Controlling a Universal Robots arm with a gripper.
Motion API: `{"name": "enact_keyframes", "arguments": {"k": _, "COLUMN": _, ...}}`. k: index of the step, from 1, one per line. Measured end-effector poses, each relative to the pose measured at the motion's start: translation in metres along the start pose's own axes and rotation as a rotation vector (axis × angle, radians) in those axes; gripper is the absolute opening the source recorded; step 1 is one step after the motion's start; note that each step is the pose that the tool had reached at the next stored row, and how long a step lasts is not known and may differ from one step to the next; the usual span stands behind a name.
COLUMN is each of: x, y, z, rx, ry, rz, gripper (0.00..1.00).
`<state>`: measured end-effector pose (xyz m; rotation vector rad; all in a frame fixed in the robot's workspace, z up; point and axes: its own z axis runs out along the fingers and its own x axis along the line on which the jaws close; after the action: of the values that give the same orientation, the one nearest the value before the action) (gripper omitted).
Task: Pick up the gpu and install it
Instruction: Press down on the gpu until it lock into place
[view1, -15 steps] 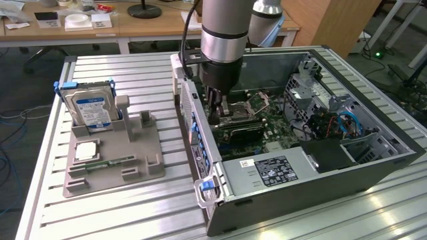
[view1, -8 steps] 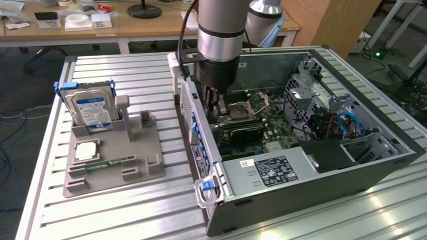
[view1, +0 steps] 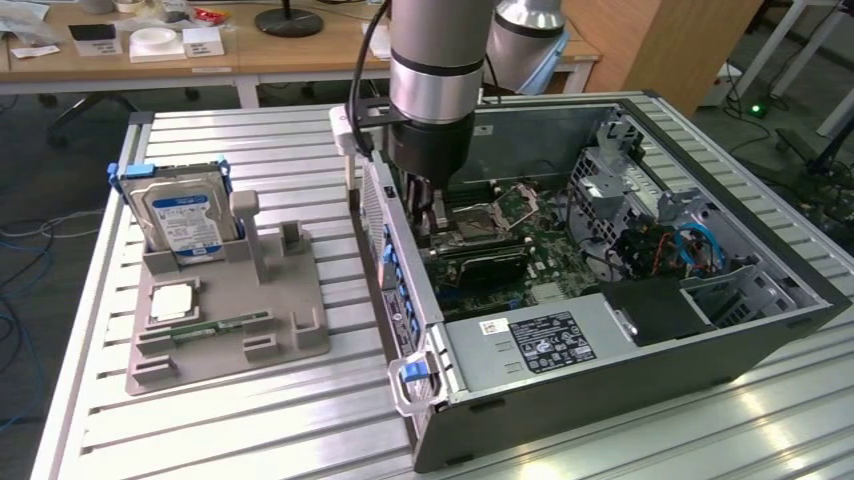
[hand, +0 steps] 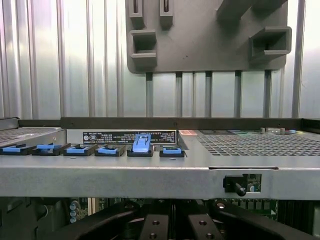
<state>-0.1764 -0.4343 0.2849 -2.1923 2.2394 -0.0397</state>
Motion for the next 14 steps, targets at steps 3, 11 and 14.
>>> {"name": "enact_keyframes", "arguments": {"k": 3, "x": 0.0005, "y": 0.0003, "z": 0.0000, "rx": -0.0006, "ry": 0.0002, "rz": 0.000, "gripper": 0.11}}
{"name": "enact_keyframes", "arguments": {"k": 11, "x": 0.0035, "y": 0.0017, "z": 0.0001, "rx": -0.0006, "ry": -0.0001, "rz": 0.000, "gripper": 0.11}}
{"name": "enact_keyframes", "arguments": {"k": 14, "x": 0.0040, "y": 0.0017, "z": 0.0005, "rx": -0.0010, "ry": 0.0003, "rz": 0.000, "gripper": 0.11}}
